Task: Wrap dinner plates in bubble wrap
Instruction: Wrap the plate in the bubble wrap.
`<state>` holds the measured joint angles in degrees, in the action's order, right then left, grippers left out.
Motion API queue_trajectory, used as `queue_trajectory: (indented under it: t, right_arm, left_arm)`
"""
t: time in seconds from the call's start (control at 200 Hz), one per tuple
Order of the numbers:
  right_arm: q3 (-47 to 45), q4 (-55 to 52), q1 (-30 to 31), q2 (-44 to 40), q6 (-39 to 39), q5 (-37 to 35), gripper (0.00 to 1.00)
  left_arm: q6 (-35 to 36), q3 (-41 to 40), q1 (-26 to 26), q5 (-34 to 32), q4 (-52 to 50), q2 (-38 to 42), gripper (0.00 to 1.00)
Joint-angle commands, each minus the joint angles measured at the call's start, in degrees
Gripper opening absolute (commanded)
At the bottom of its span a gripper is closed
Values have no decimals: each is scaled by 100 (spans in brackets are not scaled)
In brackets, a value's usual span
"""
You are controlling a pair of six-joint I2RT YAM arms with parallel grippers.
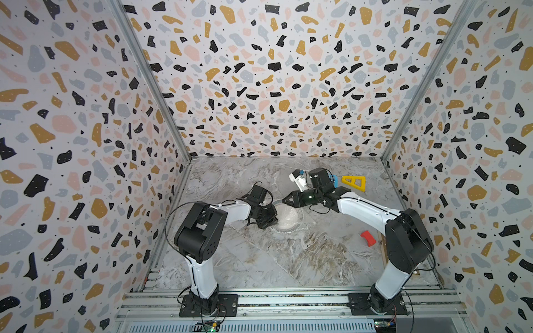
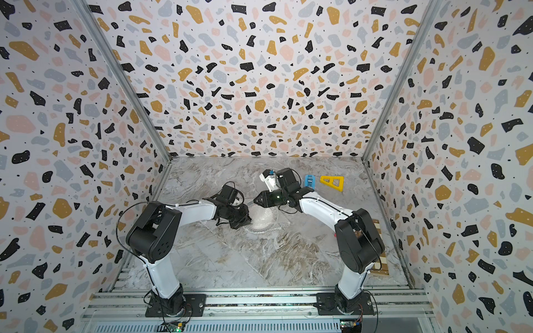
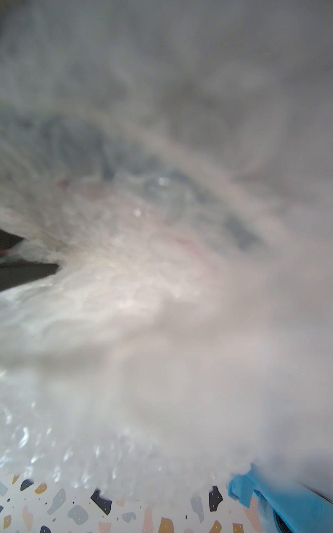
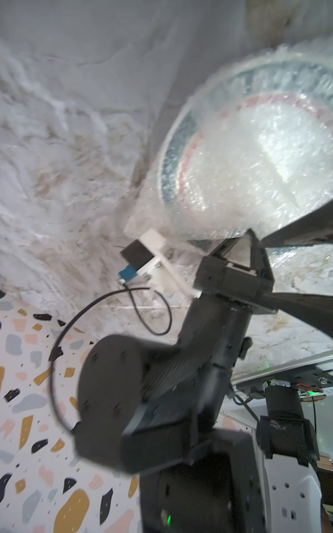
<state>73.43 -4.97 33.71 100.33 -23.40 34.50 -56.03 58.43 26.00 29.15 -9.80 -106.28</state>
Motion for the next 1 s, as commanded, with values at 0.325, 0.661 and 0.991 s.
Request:
queue_trajectory:
  t: [0.325, 0.661, 0.991]
  right_arm:
    - [-151, 440, 125, 916, -509, -15, 20]
    - [-1157, 534, 203, 810, -474, -360, 19]
    - [-1503, 602, 133, 945, -455, -547, 18]
  left_arm:
    - [75, -482, 55, -361, -518, -93, 0]
    - [7, -386, 42, -44, -392, -65, 0]
    - [18, -230, -158, 502, -419, 202, 6]
